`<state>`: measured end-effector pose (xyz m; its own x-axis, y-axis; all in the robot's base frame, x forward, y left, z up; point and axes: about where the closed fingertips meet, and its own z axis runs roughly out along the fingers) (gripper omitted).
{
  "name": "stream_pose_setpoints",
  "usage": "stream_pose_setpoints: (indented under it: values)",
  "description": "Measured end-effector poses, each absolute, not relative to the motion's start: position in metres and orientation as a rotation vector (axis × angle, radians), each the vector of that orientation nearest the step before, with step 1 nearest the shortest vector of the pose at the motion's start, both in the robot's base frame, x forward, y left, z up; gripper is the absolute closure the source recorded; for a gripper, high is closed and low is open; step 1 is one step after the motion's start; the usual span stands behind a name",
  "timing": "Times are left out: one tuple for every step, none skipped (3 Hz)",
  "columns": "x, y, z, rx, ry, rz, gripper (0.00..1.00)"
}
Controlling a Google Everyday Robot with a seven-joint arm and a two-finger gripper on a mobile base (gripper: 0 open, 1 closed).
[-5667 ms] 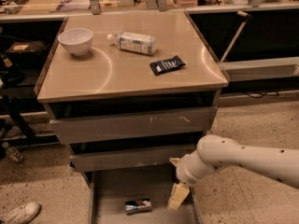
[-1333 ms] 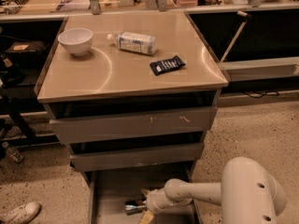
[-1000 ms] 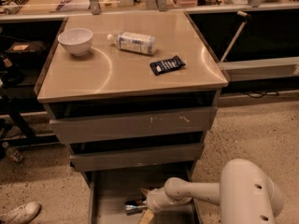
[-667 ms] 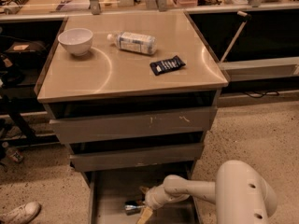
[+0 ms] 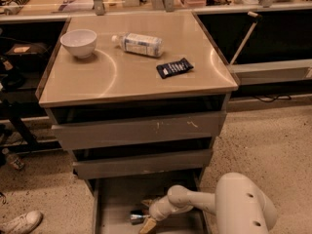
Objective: Pick redbull can from bottom drawer and place on counter
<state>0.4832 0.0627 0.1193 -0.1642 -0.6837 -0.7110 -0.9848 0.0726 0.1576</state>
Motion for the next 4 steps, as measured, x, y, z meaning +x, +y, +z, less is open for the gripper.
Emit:
stream_pose_setpoints:
  values:
    - [0.483,0.063,0.118,-1.649,1.902,0.874,0.42]
    - [0.483,0.063,0.118,-1.648,1.902,0.874,0.65]
    - [0.483,0.063,0.119,-1.647,1.903,0.876,0.89]
    - [0.482,0.053,0.148,-1.549,1.943,0.906,1.00]
